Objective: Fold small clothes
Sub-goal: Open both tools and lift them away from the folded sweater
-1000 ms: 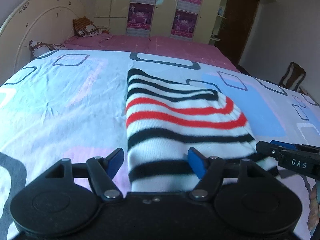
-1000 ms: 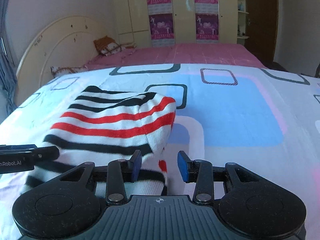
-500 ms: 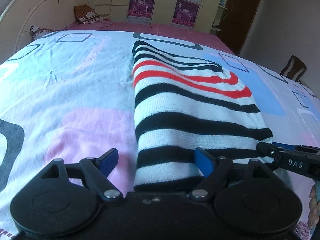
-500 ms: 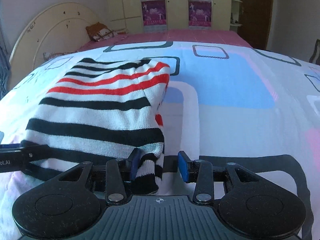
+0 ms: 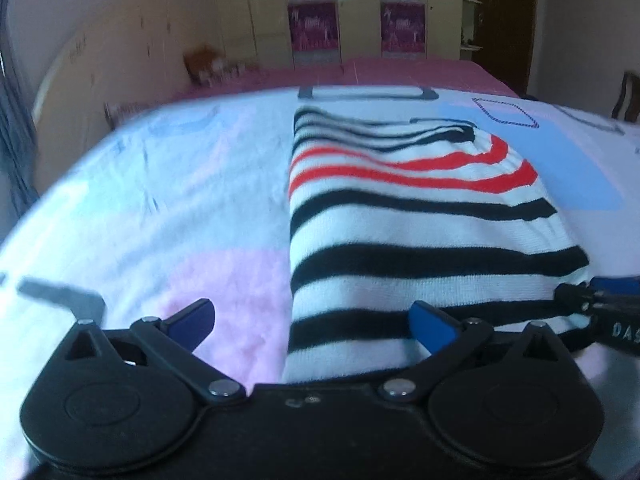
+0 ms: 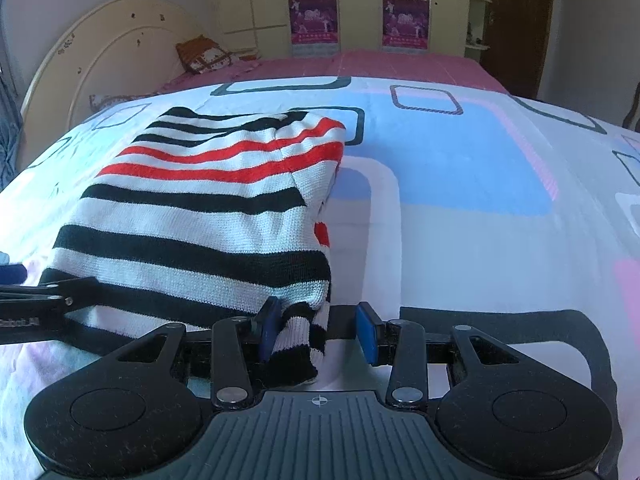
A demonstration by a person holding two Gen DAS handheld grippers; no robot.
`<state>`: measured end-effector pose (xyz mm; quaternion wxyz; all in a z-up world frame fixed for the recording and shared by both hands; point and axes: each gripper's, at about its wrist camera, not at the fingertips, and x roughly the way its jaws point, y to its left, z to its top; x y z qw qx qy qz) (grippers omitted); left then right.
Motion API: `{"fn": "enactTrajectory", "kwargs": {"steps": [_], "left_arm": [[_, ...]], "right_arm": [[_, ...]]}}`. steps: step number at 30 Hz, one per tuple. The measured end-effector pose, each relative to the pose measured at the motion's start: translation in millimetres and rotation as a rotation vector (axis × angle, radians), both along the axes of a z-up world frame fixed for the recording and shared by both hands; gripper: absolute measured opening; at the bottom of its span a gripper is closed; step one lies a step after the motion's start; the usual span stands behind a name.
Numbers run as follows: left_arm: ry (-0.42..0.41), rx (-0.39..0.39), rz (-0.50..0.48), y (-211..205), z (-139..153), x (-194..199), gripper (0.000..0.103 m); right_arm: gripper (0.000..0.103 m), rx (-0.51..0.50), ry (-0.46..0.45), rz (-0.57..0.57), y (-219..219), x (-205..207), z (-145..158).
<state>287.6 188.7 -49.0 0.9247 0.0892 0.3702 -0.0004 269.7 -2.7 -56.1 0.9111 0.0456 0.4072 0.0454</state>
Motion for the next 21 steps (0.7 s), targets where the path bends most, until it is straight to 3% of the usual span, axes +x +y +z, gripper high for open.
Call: {"fn": "enactTrajectory", "kwargs": {"steps": [4, 9, 15, 21], "left_arm": [[-0.034, 0.117, 0.018, -20.7, 1.1, -4.1, 0.103], [-0.027, 0.155, 0.081, -31.2, 0.6, -11.2, 0.103], [0.035, 0.114, 0.057, -33.8, 17.4, -27.2, 0.102], [0.013, 0.087, 0.046, -39.9, 59.1, -74.1, 0.102]], "right_arm": [[0.040, 0.000, -0.006, 0.012, -0.8, -0.6, 2.6], [0.040, 0.010, -0.018, 0.024, -3.3, -12.9, 12.8], [0.040, 0.018, -0.041, 0.040, -7.5, -41.6, 27.7], [0.043, 0.054, -0.095, 0.057, -24.3, -88.1, 59.5]]}}
